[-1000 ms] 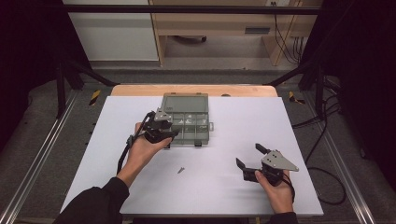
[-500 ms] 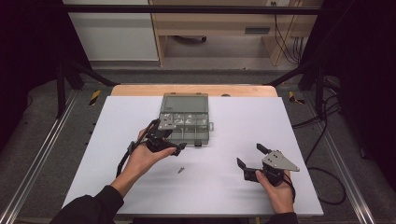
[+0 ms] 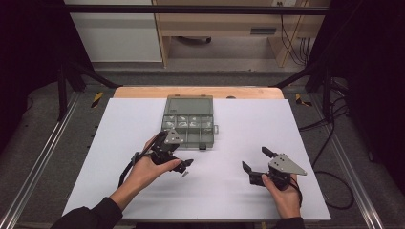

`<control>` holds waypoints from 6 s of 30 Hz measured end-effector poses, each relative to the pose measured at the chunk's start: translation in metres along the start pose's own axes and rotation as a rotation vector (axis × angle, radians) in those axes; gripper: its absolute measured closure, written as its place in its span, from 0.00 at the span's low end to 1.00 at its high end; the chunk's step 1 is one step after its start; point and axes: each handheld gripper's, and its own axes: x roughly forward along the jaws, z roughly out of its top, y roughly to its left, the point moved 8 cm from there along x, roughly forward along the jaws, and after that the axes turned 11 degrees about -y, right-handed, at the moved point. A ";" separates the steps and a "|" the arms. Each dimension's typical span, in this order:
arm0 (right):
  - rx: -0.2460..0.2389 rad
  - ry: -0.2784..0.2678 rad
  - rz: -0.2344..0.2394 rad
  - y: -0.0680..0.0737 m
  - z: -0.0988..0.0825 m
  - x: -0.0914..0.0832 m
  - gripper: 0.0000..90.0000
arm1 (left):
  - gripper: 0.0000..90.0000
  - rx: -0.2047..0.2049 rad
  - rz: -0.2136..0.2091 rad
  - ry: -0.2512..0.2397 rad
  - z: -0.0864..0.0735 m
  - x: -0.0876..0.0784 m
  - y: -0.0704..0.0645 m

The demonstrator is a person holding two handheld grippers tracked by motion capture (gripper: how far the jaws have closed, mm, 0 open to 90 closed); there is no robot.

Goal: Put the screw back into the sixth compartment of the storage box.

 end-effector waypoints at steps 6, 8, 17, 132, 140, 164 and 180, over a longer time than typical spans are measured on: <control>0.007 -0.002 0.000 -0.001 0.000 0.000 0.11 | 0.08 0.022 -0.027 0.030 -0.005 -0.002 -0.009; 0.009 -0.001 0.005 0.000 0.000 0.000 0.11 | 0.07 0.031 -0.048 0.049 -0.008 -0.003 -0.012; 0.008 0.004 0.003 0.000 0.000 0.000 0.09 | 0.07 0.043 -0.084 0.093 -0.019 0.000 -0.021; -0.006 -0.003 0.011 -0.001 0.001 -0.001 0.10 | 0.98 -0.105 0.045 0.099 -0.025 0.006 0.015; -0.008 -0.019 0.035 0.001 0.001 -0.001 0.12 | 0.98 -0.112 0.077 0.059 -0.015 0.002 0.027; 0.040 -0.057 0.048 -0.002 0.005 -0.004 0.10 | 0.98 -0.116 0.181 0.008 0.006 0.015 0.063; 0.037 -0.043 0.042 -0.004 0.002 -0.006 0.09 | 0.98 -0.121 0.202 0.004 0.007 0.027 0.072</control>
